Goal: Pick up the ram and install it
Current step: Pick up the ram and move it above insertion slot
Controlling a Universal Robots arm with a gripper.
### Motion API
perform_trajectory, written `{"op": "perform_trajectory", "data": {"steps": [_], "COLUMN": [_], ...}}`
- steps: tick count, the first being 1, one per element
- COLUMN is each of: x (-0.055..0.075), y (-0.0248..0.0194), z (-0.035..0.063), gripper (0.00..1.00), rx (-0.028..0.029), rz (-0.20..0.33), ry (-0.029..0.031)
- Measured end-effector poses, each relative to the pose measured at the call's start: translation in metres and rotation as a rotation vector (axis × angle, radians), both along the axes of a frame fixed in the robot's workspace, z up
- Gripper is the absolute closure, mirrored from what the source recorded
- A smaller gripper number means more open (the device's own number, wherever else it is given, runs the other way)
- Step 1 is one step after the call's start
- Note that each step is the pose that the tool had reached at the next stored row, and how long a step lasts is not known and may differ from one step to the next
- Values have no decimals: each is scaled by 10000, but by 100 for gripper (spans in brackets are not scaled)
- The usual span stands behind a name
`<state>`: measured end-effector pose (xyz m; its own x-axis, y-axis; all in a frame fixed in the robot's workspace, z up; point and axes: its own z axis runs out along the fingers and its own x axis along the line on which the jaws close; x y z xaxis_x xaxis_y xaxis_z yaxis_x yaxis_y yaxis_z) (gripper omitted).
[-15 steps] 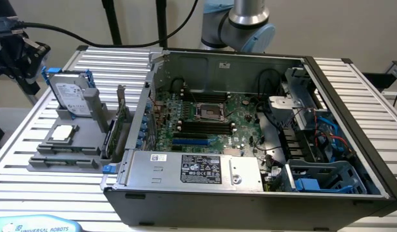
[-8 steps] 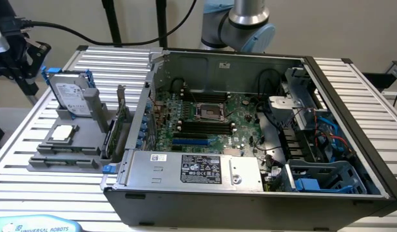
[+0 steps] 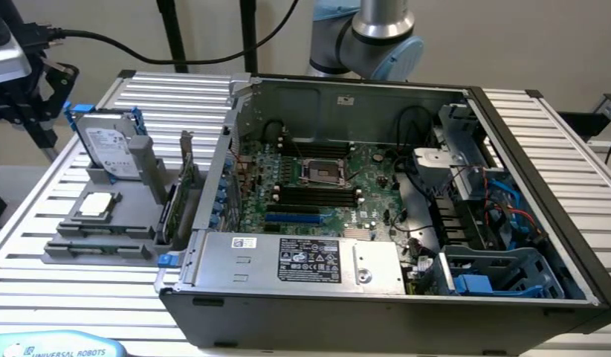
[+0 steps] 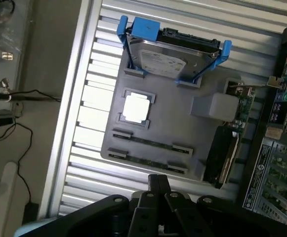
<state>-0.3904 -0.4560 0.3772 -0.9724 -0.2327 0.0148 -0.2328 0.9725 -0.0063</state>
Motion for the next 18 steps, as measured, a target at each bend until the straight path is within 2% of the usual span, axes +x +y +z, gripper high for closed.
{"op": "perform_trajectory", "data": {"steps": [9,18], "x": [0,0], "y": [0,0], "z": [-13,-25], "gripper": [89,89], "rx": [-26,-44], "rz": [1613,3242], "ry": [99,154]}}
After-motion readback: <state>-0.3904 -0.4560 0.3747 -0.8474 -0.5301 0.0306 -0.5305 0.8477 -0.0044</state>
